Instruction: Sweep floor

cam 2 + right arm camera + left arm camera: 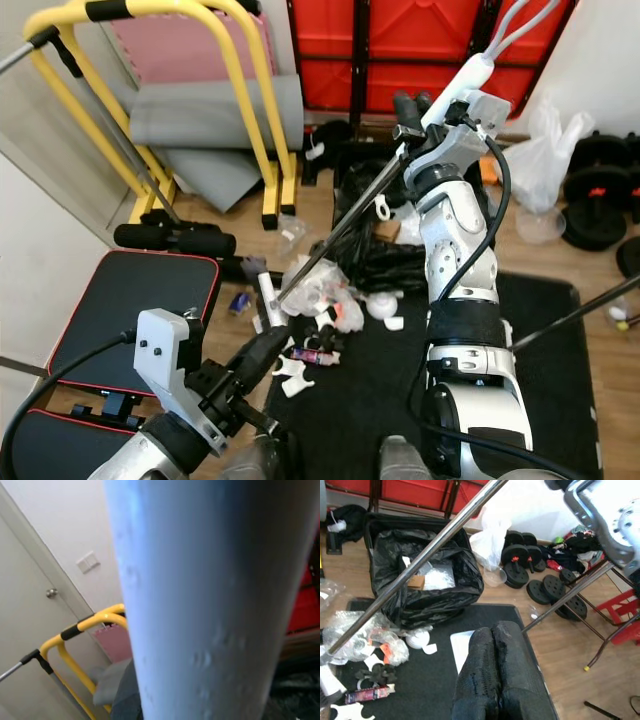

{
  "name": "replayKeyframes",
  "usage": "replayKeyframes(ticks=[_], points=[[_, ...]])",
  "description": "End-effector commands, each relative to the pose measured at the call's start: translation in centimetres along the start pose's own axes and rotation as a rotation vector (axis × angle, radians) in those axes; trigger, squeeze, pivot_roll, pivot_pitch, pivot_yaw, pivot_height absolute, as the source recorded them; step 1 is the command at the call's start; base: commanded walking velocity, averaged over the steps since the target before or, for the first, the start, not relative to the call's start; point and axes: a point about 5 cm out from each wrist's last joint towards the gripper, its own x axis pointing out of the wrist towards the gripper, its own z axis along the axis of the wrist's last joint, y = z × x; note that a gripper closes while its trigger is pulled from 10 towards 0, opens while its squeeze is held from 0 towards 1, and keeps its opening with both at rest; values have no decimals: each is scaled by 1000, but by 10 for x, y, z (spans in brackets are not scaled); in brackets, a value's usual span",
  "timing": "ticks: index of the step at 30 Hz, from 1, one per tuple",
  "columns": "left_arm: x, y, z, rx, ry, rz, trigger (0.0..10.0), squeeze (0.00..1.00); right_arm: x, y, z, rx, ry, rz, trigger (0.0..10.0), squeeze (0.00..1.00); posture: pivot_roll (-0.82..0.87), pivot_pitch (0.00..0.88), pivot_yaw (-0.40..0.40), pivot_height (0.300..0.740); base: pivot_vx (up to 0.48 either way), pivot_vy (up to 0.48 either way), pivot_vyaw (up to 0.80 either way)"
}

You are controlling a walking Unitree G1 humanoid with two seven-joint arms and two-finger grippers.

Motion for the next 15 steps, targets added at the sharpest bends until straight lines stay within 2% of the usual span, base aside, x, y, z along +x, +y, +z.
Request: replayKeyframes(ticks=[1,6,8,10,15], points=[[-3,-6,-3,-9,33,-71,10000,0,-2,1,-10,36,17,-3,10000,0,2,336,19,740,0,0,0],[-4,-7,-2,-10,36,-72,10000,0,0,1,-12,36,17,-2,10000,0,1,340,23,740,0,0,0],[-3,-7,-1,-11,35,-74,10000,0,1,1,-14,14,21,-3,10000,0,-2,344,29,740,0,0,0],[-1,-8,1,-13,33,-85,10000,0,2,-2,-22,-47,44,-16,10000,0,4,349,33,740,0,0,0],[-1,-9,3,-13,33,-91,10000,0,-2,-9,-31,-108,82,-48,10000,0,4,352,36,740,0,0,0]])
